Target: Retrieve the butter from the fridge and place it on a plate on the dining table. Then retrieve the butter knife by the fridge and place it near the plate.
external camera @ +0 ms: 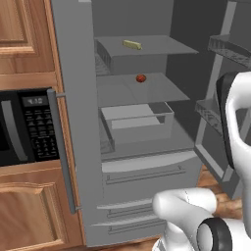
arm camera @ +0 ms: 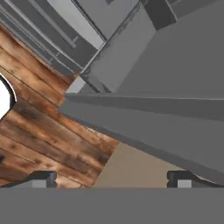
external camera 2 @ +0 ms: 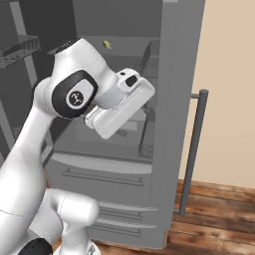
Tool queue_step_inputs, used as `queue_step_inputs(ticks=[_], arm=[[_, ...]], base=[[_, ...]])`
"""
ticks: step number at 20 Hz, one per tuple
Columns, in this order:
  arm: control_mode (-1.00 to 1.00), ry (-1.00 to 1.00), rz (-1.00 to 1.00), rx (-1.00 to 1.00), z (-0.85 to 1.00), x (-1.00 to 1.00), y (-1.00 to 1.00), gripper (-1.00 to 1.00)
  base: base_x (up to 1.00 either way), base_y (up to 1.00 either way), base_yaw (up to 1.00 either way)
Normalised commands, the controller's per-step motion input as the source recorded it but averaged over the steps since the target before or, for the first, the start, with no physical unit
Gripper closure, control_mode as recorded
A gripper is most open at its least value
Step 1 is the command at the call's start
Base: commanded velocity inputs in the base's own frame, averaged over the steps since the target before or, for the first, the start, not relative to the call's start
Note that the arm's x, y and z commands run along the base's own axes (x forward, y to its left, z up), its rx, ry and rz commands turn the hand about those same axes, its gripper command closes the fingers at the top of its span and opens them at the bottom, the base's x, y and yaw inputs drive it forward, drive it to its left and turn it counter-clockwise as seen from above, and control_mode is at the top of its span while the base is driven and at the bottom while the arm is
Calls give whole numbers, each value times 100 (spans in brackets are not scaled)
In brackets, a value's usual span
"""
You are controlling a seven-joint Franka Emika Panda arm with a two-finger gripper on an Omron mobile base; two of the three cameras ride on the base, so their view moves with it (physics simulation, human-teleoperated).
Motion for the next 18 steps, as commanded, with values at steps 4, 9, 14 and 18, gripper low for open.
queue_step_inputs(ticks=[4, 9, 14, 18], arm=[[-100, -29, -34, 49, 0, 0, 100, -100], [-100, -30, -38, 57, 0, -1, 93, -100], [-100, -10, -45, 19, -50, 6, 100, -100], [-100, 2, -42, 0, -26, 0, 51, -100]], base=[[0, 0, 0], [0, 0, 0], [0, 0, 0], [0, 0, 0]])
